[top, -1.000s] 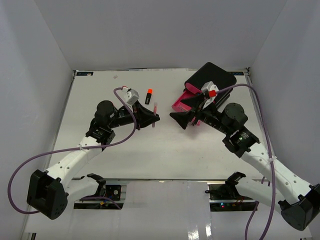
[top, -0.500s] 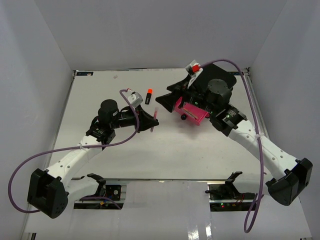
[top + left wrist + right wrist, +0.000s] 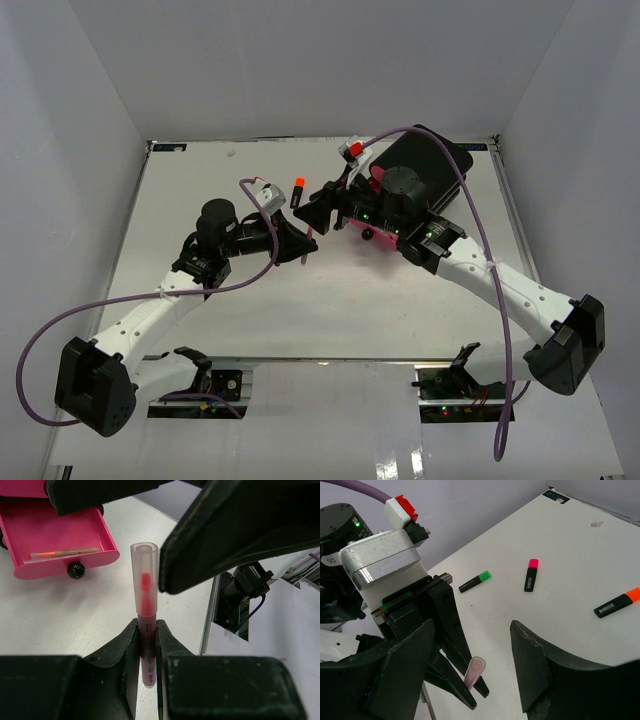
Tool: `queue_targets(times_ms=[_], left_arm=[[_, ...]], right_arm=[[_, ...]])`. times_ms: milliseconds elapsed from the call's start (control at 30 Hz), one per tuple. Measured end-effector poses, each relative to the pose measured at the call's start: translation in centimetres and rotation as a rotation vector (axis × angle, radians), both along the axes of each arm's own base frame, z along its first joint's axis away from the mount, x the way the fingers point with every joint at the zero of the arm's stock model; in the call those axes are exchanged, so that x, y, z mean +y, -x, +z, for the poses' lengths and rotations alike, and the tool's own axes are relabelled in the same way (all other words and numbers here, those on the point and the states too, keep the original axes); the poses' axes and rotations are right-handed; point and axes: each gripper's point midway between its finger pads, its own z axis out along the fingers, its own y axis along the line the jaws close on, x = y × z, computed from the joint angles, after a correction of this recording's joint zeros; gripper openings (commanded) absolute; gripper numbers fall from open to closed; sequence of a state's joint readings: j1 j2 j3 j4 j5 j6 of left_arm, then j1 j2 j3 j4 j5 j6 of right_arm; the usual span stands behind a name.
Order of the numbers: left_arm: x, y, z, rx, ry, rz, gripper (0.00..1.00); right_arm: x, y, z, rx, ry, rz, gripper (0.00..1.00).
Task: Sort the stationery into containers
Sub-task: Close the pen cap on the pen.
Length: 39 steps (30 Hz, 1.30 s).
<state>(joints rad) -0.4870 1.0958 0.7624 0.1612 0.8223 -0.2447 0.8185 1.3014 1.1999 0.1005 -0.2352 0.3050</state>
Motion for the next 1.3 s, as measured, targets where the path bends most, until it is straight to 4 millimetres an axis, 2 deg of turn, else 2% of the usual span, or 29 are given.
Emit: queue_targets(times_ms=[233,400,567,767,1000,1167,1300], left_arm=[[0.0,0.0,0.0,0.008,0.002,0.001,0.0],[0.0,0.0,0.0,0.01,0.004,0.002,0.0],[0.0,0.0,0.1,0.013,0.007,0.003,0.0],[0.0,0.0,0.1,0.018,0.008,0.004,0.0],[-0.1,0.0,0.2,0.016,0.012,0.003,0.0],[-0.1,0.0,0.3,0.017,0.015,0.003,0.0],[-0.1,0.0,0.4,0.011,0.017,0.004,0.0]], right_arm=[[0.9,0.2,-1.0,0.013,0.016,-0.004,0.48],[0.9,0.1,-2.1,0.025,0.03,-0.015,0.45],[0.9,0.1,-2.7,0.031,0.038,-0.022,0.36],[0.8,0.0,-3.4,0.032,0.039,-0.027,0.34],[1.0,-0.1,-3.1,0.024,0.029,-0.029,0.33],[1.0,0.0,-3.0,0.022,0.025,-0.028,0.24],[1.1,0.1,-2.8,0.027,0.011,-0.026,0.12]])
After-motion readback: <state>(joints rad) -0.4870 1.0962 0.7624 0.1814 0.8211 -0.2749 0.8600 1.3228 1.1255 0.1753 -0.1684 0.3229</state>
